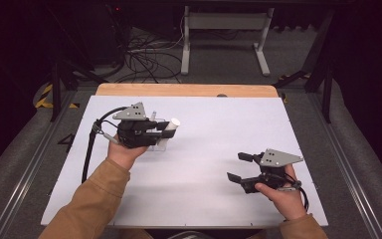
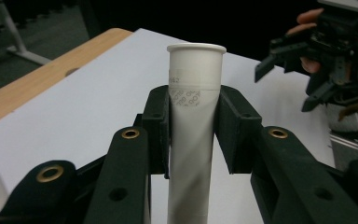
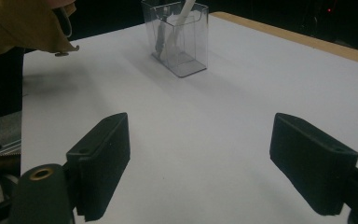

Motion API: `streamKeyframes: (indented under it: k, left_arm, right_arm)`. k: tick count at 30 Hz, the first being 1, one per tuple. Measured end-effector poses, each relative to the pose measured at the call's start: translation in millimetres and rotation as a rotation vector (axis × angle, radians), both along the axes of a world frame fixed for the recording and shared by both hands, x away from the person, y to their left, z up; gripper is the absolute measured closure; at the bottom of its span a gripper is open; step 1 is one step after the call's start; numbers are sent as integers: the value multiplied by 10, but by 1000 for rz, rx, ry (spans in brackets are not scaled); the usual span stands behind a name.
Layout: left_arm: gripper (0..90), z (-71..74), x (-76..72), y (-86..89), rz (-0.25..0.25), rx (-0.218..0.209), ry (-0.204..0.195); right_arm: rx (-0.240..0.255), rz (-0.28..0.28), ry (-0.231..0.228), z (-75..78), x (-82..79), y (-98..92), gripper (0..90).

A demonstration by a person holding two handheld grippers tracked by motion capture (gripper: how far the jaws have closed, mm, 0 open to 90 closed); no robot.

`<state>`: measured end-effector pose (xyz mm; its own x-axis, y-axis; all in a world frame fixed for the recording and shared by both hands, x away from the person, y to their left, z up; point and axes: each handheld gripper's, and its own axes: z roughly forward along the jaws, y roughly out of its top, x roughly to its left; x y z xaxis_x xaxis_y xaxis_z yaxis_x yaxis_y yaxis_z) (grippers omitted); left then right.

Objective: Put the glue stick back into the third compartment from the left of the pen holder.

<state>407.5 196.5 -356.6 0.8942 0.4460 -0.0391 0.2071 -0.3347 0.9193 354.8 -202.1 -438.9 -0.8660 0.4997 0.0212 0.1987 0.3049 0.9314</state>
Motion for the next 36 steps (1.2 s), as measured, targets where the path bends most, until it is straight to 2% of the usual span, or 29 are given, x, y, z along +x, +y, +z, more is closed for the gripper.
streamKeyframes:
  k: [3, 6, 10, 14, 18, 24, 28, 32, 36]
  left_arm:
    - [678, 15, 5, 28, 43, -12, -20]
    - [677, 34, -11, 41, 108, 1, -63]
    - [677, 44, -15, 70, 154, -13, -84]
    - [677, 45, 13, 106, 175, -24, -76]
    - [677, 47, 45, 157, 180, -85, -49]
    - [676, 42, 70, 190, 216, -68, -81]
    - [675, -4, 90, 194, 235, -78, -106]
    - [675, -78, 131, 188, 261, -94, -112]
    - [675, -140, 184, 197, 278, -108, -87]
  right_arm:
    - [0, -2, -2, 2, -1, -4, 209]
    - [0, -3, -2, 2, 0, -6, 209]
    - [0, -5, -5, 2, -4, -3, 210]
    - [1, -5, -5, 4, -4, -8, 209]
    - [-4, -7, -5, 0, -1, -7, 209]
    - [-4, -7, -5, 0, -1, -7, 209]
    - [-3, -5, -2, -1, -4, -2, 209]
    - [-4, -5, -6, 0, -3, -4, 209]
    - [-3, -6, -6, 1, -2, -6, 208]
